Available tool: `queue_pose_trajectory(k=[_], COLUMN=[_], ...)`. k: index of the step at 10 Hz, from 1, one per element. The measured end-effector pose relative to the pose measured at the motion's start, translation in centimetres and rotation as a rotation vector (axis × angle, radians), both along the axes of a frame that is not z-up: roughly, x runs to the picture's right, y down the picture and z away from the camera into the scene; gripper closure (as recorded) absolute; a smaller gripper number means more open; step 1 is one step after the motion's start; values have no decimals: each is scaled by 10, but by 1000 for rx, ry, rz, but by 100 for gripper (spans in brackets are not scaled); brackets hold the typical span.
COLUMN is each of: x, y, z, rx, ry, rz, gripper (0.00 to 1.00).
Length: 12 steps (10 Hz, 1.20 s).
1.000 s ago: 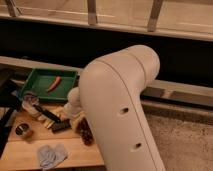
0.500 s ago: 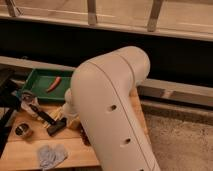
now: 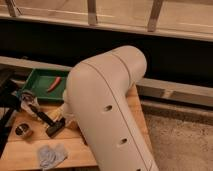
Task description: Wipe purple bowl with eraser
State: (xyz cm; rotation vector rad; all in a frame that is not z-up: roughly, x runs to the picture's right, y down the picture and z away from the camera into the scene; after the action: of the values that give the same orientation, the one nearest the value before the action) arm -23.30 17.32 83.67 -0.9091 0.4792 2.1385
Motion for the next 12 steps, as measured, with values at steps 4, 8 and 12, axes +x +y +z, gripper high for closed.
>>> queue_pose_trajectory(k=[4,8,12], x=[3,28,94], y=[-37,-86,-142], z=[-36,-62,-87], rx=[68,154,210], ry=[-52,-35,-127], rz=[25,20,-157], gripper=[100,100,100])
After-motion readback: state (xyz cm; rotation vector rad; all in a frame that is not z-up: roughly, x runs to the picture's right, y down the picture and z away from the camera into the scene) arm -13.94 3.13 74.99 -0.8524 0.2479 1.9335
